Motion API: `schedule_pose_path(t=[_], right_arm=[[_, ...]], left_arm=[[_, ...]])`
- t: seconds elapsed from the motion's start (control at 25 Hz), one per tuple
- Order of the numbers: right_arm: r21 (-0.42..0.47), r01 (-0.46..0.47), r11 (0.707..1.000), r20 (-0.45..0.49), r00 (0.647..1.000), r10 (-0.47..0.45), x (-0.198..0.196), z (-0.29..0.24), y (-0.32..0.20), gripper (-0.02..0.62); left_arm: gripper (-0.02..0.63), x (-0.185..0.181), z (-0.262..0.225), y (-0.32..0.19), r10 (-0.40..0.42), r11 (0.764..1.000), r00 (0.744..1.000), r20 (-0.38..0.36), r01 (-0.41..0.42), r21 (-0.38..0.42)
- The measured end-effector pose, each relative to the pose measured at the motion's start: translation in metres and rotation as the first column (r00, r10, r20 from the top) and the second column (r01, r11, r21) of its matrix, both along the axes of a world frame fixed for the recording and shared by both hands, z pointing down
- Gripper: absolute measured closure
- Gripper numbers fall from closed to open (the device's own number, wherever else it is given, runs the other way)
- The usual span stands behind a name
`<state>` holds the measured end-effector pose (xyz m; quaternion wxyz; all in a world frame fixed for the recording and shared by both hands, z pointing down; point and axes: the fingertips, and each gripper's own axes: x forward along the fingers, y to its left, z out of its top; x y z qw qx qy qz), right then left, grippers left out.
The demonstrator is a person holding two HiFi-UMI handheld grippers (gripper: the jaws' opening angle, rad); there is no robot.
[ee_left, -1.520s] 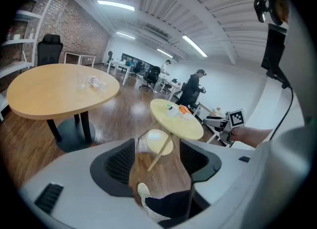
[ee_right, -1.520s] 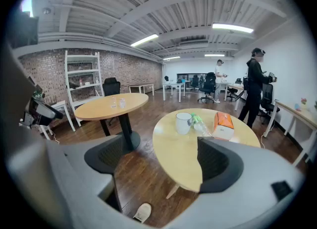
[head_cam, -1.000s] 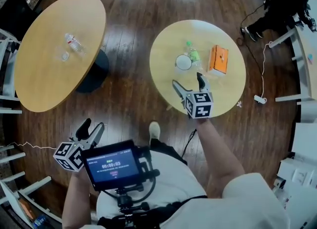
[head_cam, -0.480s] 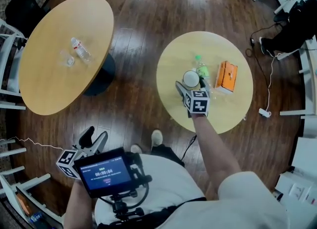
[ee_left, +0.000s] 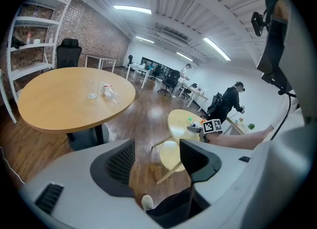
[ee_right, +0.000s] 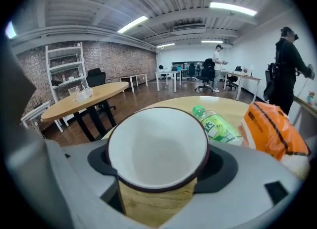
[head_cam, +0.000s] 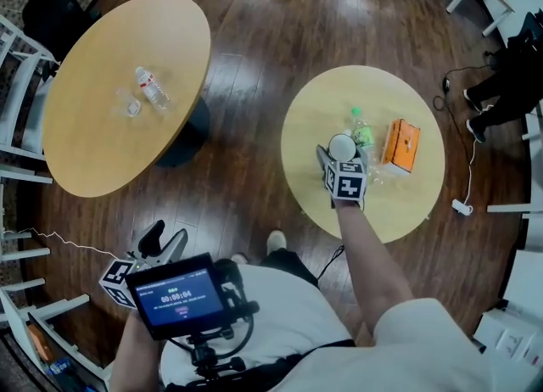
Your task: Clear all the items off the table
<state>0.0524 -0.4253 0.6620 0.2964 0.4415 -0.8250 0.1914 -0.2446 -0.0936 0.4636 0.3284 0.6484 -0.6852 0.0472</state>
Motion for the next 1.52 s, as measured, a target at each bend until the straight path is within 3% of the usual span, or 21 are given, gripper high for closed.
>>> schedule_pose_path(t=[0.2, 0.4, 0.64, 0.88, 1.12, 1.32, 1.52], right_arm=[[-0.006, -0.018, 1.000, -0.005, 1.000, 0.018, 0.007, -0.004, 0.007, 0.170], [0.034, 0.027, 0.999, -0.011, 1.000, -0.027, -0.001, -0.030, 0.018, 0.172], [0.097, 0.136, 0.986, 0.009, 0.990, -0.138, -0.049, -0.084, 0.039, 0.172], [0.126, 0.316, 0.941, 0.031, 0.946, -0.322, -0.163, -0.131, 0.082, 0.172], [0.143, 0.505, 0.851, 0.054, 0.855, -0.516, -0.302, -0.159, 0.134, 0.172], [0.149, 0.615, 0.774, 0.047, 0.777, -0.627, -0.400, -0.163, 0.174, 0.172], [0.124, 0.680, 0.723, 0.029, 0.726, -0.688, -0.478, -0.148, 0.215, 0.171]], left_arm=[[0.318, -0.010, -0.006, 0.003, -0.002, 1.000, 1.000, 0.006, 0.002, 0.004], [0.319, -0.021, -0.008, 0.005, 0.002, 1.000, 1.000, -0.004, -0.002, 0.013], [0.319, -0.044, 0.003, -0.002, 0.015, 0.998, 0.999, -0.034, -0.013, 0.060], [0.318, -0.089, 0.000, 0.016, 0.011, 0.995, 0.999, -0.050, -0.005, 0.103], [0.318, -0.150, 0.002, 0.053, -0.062, 0.991, 0.997, -0.043, 0.067, 0.118], [0.319, -0.201, 0.010, 0.087, -0.125, 0.988, 0.992, -0.030, 0.127, 0.092], [0.318, -0.246, 0.019, 0.106, -0.121, 0.992, 0.992, -0.016, 0.122, 0.029]])
